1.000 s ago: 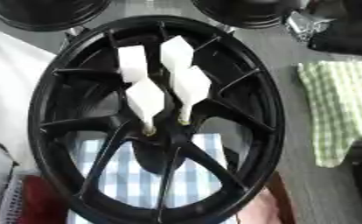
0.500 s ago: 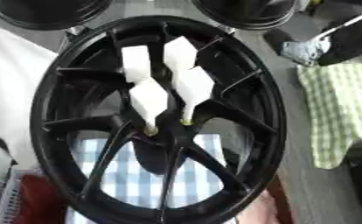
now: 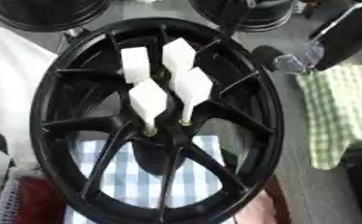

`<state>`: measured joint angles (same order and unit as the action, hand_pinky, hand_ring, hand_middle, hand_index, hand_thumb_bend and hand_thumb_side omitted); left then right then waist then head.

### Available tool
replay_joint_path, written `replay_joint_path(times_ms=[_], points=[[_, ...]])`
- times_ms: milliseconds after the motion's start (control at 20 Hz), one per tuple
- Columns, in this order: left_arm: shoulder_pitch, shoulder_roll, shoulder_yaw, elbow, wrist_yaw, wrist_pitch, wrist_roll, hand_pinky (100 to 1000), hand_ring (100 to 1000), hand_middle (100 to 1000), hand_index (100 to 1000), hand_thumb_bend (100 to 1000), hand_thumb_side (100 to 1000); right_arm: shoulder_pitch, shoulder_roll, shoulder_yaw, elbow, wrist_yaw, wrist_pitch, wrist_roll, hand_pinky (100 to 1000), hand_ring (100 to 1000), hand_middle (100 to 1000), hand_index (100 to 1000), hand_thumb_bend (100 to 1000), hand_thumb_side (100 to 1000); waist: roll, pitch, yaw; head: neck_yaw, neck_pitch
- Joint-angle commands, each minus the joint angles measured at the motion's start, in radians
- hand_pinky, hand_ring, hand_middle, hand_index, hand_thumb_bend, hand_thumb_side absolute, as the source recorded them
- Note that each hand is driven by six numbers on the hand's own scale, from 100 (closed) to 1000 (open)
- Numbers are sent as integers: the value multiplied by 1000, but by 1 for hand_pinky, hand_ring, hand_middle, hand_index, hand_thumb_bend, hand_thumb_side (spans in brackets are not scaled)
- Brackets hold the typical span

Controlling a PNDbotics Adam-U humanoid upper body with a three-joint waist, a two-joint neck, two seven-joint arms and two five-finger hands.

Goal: Pull the pin out of the wheel hub.

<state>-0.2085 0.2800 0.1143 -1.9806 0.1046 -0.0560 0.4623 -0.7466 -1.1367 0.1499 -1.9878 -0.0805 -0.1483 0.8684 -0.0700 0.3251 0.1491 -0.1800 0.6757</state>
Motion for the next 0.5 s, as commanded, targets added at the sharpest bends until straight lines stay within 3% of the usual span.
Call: replay_joint_path(times_ms=[50, 500], points=[[-2, 21, -1, -19, 1, 0, -5, 807, 765, 589, 779, 284, 688, -31, -6, 15, -12, 11, 9, 32, 904, 861, 791, 840, 147, 308, 2, -29, 2, -6, -1], [-7, 18, -5, -19, 5, 1, -7, 807, 766, 589, 777, 283, 690, -70, 24, 82, -12, 49, 29, 39, 881, 795, 728, 869, 193, 259, -1, -24, 11, -10, 11]])
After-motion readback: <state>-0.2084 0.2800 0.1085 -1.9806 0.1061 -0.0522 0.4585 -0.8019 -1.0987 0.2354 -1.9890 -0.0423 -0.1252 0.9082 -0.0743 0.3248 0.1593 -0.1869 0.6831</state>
